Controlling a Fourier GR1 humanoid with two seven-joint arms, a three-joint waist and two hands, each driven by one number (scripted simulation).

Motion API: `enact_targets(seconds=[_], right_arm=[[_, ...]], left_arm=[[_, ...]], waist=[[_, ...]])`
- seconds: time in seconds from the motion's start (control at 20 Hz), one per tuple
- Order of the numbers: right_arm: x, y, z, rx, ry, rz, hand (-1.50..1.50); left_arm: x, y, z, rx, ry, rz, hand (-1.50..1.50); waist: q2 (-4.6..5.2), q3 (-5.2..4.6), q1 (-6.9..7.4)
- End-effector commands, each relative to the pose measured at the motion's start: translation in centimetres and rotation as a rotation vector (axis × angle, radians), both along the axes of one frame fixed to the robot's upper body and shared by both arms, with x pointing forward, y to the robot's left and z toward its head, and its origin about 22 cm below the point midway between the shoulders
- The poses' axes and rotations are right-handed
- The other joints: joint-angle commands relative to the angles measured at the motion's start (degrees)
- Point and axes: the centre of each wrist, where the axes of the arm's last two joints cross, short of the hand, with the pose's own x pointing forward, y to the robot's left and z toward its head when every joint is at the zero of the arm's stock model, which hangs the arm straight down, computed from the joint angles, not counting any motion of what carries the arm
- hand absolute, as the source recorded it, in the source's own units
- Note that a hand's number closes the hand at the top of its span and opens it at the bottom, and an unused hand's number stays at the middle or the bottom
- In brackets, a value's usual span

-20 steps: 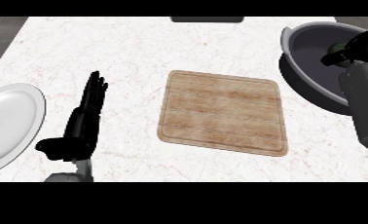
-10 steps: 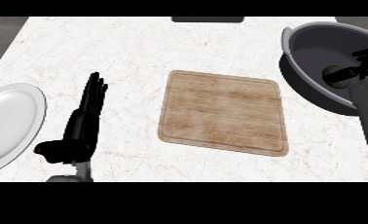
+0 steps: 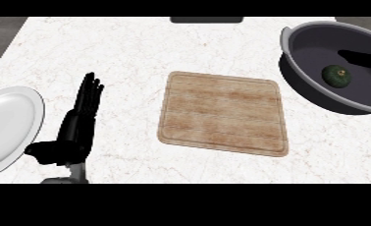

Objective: Pick the squash from the cutting board and place it in the pot

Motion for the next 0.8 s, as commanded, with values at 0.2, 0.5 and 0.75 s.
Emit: enact_targets(seconds=[0.2, 0.5, 0.75], right_arm=[[-4.7, -5.2, -1.1, 0.057, -0.214, -0.096, -1.50], [-7.5, -6.0, -3.9, 0.027, -0.284, -0.083, -1.50], [-12.1, -9.7, -3.2, 0.018, -0.288, -0.073, -1.50]], left_arm=[[-1.2, -0.4, -0.1, -0.006, 0.005, 0.009, 0.00], [1.3, 0.0, 0.4, 0.000, 0.011, 0.017, 0.00], [-0.6, -0.3, -1.1, 0.008, -0.010, 0.006, 0.00]], waist=[[-0.05, -0.12, 0.09], [-0.02, -0.14, -0.01], [-0.13, -0.17, -0.22]])
